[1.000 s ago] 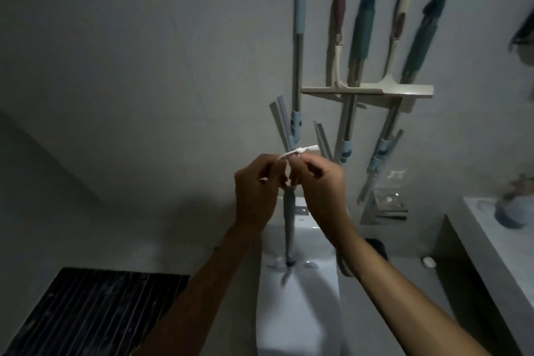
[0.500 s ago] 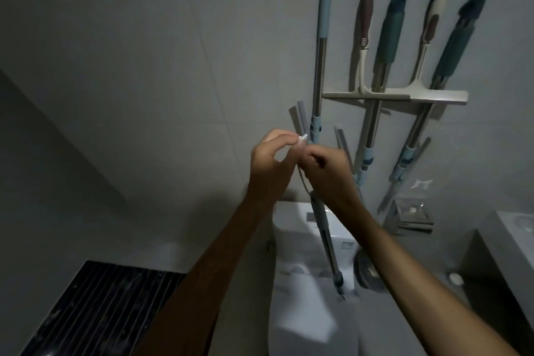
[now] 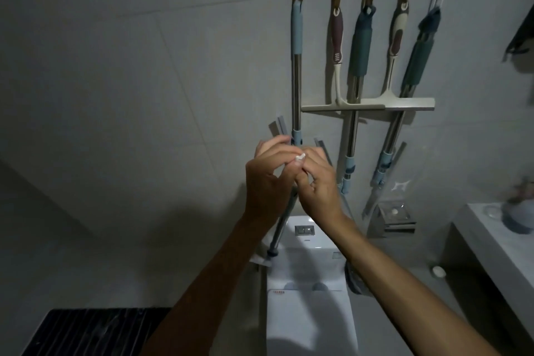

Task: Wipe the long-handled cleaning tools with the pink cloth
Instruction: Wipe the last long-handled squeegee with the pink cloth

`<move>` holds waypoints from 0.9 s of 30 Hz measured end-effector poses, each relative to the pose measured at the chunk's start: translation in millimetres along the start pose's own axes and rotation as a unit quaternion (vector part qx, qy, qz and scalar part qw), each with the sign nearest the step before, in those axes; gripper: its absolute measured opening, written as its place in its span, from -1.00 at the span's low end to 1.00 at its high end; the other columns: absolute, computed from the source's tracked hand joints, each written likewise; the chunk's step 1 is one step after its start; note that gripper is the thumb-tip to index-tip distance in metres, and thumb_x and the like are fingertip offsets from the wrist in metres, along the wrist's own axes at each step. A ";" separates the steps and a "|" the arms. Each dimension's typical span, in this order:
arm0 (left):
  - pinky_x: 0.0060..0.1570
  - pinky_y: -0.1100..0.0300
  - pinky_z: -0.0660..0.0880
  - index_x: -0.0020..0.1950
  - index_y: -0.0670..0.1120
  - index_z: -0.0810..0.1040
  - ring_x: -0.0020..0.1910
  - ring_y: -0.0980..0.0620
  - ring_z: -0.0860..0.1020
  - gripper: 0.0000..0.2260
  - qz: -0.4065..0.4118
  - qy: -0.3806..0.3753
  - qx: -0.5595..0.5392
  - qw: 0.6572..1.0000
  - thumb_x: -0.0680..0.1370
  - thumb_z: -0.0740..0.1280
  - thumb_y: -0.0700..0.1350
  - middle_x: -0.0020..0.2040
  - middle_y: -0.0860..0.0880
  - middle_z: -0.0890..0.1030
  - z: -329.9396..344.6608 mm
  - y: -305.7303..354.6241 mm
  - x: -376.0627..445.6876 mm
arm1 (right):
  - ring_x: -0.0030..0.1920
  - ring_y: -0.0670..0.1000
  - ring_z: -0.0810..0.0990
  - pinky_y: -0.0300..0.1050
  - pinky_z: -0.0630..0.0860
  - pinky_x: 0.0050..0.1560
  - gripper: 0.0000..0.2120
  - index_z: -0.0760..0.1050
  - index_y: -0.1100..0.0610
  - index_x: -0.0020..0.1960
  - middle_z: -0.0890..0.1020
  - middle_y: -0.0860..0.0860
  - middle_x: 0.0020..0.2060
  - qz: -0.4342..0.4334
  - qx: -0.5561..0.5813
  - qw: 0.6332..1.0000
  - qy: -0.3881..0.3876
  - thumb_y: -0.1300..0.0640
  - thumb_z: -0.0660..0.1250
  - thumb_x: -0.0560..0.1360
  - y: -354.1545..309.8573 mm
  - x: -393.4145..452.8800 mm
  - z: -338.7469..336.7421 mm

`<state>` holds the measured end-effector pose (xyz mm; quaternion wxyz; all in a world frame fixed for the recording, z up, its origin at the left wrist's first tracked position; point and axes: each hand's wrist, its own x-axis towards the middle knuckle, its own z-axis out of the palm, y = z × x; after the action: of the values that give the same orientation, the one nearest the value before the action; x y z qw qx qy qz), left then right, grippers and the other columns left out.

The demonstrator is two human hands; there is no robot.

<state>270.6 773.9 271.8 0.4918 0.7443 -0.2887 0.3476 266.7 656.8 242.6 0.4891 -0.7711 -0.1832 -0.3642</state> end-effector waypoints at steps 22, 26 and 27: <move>-0.02 0.29 0.52 -0.01 -0.08 0.68 -0.07 0.16 0.63 -0.84 -0.199 0.042 -0.053 0.978 0.54 0.34 -0.28 -0.06 -0.02 0.67 5.3 -20.9 -17.9 | -0.08 -0.12 0.50 -0.13 0.43 -0.06 -0.85 0.63 0.10 -0.09 0.59 -0.12 -0.20 0.102 -0.024 0.994 -0.037 0.09 0.31 0.57 10.5 -6.2 9.1; 0.04 0.00 0.62 0.08 -0.03 0.66 -0.06 -0.02 0.68 -0.79 -0.266 -0.047 -0.098 0.958 0.53 0.32 -0.24 -0.05 -0.07 0.71 5.2 -37.5 -16.1 | -0.06 -0.07 0.53 -0.19 0.45 -0.05 -0.92 0.63 0.12 -0.08 0.61 -0.04 -0.15 0.112 -0.036 0.992 -0.036 0.20 0.37 0.57 13.6 10.2 -4.2; -0.02 -0.05 0.62 0.02 -0.07 0.68 -0.13 -0.04 0.67 -0.82 -0.253 -0.071 -0.094 0.960 0.51 0.33 -0.25 -0.12 -0.07 0.71 7.0 -39.1 -16.5 | -0.07 -0.07 0.54 -0.20 0.47 -0.06 -0.93 0.63 0.12 -0.08 0.60 -0.02 -0.16 0.112 -0.037 0.992 -0.038 0.21 0.38 0.57 13.6 12.5 -5.1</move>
<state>292.7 782.4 235.9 0.6096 0.7662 -0.1568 0.1296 281.8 645.2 244.8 0.4906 -0.8175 -0.1007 -0.2844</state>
